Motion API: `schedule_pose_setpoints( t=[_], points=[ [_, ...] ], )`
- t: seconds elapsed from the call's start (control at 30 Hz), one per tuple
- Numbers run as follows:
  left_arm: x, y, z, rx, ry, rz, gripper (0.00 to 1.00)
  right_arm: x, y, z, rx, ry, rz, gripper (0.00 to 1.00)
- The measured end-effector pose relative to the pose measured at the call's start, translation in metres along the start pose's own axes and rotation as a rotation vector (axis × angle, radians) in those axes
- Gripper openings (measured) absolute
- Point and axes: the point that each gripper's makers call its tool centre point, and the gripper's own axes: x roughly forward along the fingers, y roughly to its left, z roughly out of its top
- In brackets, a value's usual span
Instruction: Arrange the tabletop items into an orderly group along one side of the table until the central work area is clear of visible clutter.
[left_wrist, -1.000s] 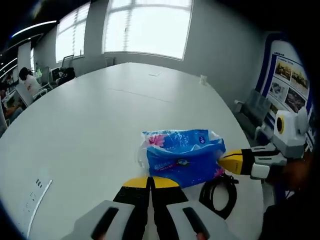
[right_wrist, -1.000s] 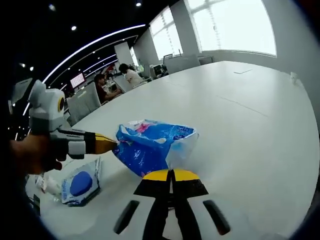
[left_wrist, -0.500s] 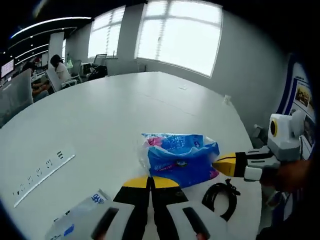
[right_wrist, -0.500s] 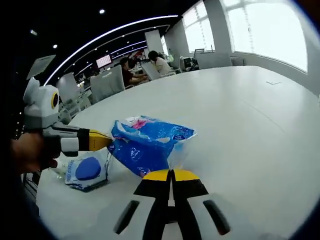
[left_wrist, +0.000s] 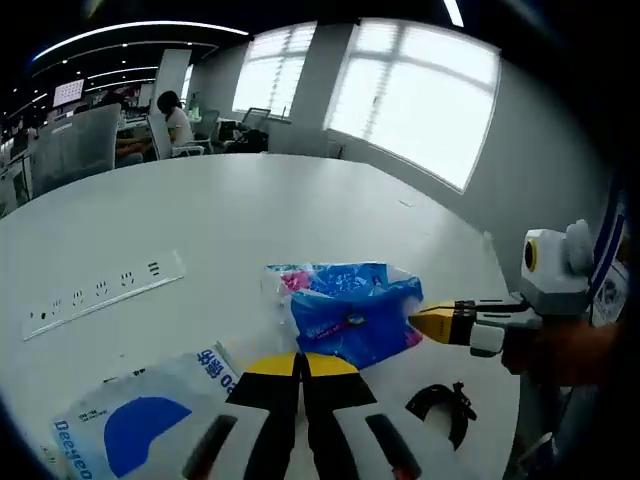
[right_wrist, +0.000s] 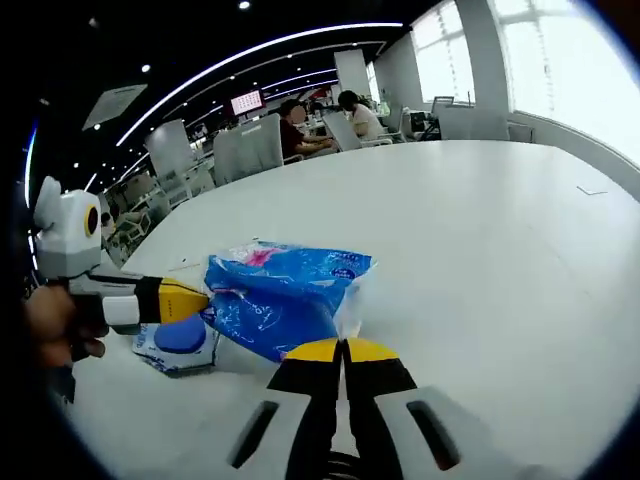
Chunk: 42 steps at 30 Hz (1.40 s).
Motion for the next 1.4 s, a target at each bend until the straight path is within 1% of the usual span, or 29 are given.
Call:
schedule_pose_setpoints(
  t=[0.03,0.13,0.2,0.27,0.33,0.37,0.5,0.63,0.77,0.83,0.97,1.03,1.1,1.23,1.27,1.4],
  points=[
    [-0.002,-0.002,-0.002,-0.017,-0.003,0.005,0.0,0.002,-0.001,0.0,-0.005,0.004,0.002,0.0],
    [0.002,-0.003,-0.009,-0.021,0.004,0.015,0.0,0.007,-0.003,0.002,-0.025,0.011,0.015,0.0],
    [0.004,0.0,-0.014,-0.034,0.008,0.025,0.0,0.012,-0.003,0.002,-0.053,0.017,0.032,0.0],
    [0.004,-0.003,-0.019,-0.047,0.019,0.027,0.0,0.016,-0.003,0.003,-0.071,0.022,0.051,0.0],
    [0.005,-0.003,-0.021,-0.054,0.026,0.028,0.0,0.024,-0.005,0.004,-0.087,0.026,0.063,0.0],
    [0.007,-0.003,-0.024,-0.06,0.032,0.031,0.0,0.027,-0.005,0.005,-0.104,0.029,0.074,0.0],
    [0.012,0.0,-0.029,-0.071,0.047,0.032,0.0,0.035,-0.004,0.004,-0.173,0.043,0.087,0.0],
    [0.015,0.001,-0.035,-0.087,0.067,0.035,0.0,0.042,-0.006,0.0,-0.157,0.051,0.097,0.0],
    [0.019,0.004,-0.036,-0.096,0.076,0.04,0.0,0.053,-0.008,-0.013,-0.147,0.085,0.102,0.0],
    [0.019,0.004,-0.038,-0.106,0.082,0.04,0.0,0.053,-0.008,-0.015,-0.147,0.095,0.1,0.0],
    [0.023,0.0,-0.041,-0.074,0.097,0.031,0.0,0.056,-0.009,-0.015,-0.129,0.093,0.099,0.0],
    [0.022,0.001,-0.043,-0.103,0.1,0.032,0.0,0.059,-0.009,-0.015,-0.126,0.09,0.096,0.0],
    [0.021,0.0,-0.045,-0.099,0.103,0.037,0.0,0.059,-0.009,-0.015,-0.125,0.091,0.092,0.0],
    [0.021,0.002,-0.048,-0.109,0.109,0.041,0.0,0.06,-0.007,-0.015,-0.155,0.092,0.088,0.0],
    [0.021,0.001,-0.048,-0.103,0.11,0.036,0.0,0.059,-0.008,-0.016,-0.175,0.094,0.085,0.0],
    [0.019,0.001,-0.048,-0.078,0.113,0.04,0.02,0.056,-0.008,-0.017,-0.194,0.096,0.078,0.0]
  ],
)
